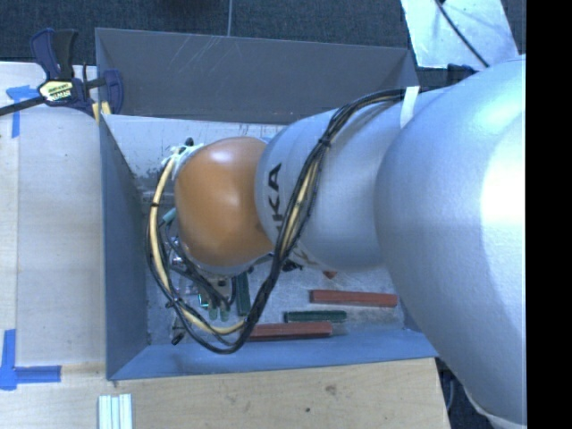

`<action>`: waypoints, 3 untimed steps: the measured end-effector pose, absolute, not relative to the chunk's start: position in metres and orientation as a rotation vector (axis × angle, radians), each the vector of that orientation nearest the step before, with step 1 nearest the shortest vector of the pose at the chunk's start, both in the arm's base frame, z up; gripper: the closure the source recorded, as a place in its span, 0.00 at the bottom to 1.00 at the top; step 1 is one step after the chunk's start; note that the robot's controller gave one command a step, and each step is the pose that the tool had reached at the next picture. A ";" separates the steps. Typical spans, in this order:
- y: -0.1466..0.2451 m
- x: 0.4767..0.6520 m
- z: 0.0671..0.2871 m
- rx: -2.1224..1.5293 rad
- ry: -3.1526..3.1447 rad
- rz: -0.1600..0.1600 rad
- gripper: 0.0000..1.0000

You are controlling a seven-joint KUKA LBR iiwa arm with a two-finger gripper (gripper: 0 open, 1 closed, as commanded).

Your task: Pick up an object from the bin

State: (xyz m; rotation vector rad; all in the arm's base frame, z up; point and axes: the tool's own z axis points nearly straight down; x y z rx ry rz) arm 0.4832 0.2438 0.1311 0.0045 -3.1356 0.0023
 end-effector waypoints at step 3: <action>0.093 0.612 0.205 0.243 -3.145 0.000 0.00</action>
Offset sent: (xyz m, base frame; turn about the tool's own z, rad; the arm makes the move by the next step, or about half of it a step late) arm 0.0795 -0.0479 -0.0611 -0.3444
